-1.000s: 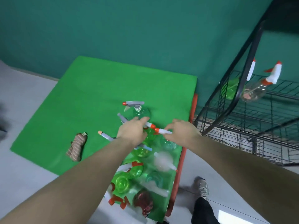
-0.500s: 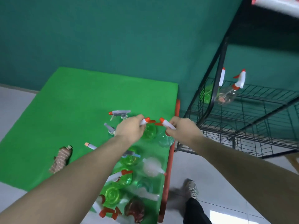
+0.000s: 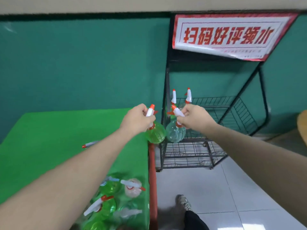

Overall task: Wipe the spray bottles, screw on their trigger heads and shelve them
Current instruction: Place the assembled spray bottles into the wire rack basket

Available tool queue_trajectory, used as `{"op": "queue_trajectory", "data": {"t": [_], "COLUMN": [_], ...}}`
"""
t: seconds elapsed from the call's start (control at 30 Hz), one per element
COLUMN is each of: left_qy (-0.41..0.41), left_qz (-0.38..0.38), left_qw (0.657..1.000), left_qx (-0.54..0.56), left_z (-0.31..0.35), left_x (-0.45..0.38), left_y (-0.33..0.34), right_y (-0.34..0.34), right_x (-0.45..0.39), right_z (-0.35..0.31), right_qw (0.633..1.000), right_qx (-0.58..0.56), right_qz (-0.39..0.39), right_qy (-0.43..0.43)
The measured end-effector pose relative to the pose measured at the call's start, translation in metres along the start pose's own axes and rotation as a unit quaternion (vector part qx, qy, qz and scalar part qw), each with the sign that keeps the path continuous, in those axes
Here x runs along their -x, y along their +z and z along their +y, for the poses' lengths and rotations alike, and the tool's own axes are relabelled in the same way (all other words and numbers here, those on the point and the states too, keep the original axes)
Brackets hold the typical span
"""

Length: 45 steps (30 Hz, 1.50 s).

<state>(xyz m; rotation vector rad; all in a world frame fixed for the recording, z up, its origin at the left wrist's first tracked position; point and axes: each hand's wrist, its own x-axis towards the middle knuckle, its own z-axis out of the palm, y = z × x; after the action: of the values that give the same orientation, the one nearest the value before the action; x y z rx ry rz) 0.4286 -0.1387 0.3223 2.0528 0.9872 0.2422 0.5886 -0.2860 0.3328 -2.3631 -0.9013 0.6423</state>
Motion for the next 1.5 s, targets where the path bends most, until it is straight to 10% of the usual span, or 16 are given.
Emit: {"op": "queue_trajectory", "data": {"t": [0.5, 0.97, 1.5], "left_qy": [0.004, -0.153, -0.235], "left_qz": [-0.018, -0.018, 0.02], "left_qw": [0.999, 0.988, 0.971], "left_qx": [0.045, 0.013, 0.049], "left_z": [0.135, 0.072, 0.034], "left_x": [-0.093, -0.166, -0.213], "left_y": [0.13, 0.209, 0.224], "right_y": [-0.1, -0.037, 0.012], "right_x": [-0.086, -0.187, -0.238], "right_z": [0.119, 0.175, 0.176], "right_qw": [0.991, 0.982, 0.968], "right_qx": [-0.11, -0.154, -0.223], "right_qz": [0.048, -0.094, -0.09], "right_qy": [0.055, 0.044, 0.068]}}
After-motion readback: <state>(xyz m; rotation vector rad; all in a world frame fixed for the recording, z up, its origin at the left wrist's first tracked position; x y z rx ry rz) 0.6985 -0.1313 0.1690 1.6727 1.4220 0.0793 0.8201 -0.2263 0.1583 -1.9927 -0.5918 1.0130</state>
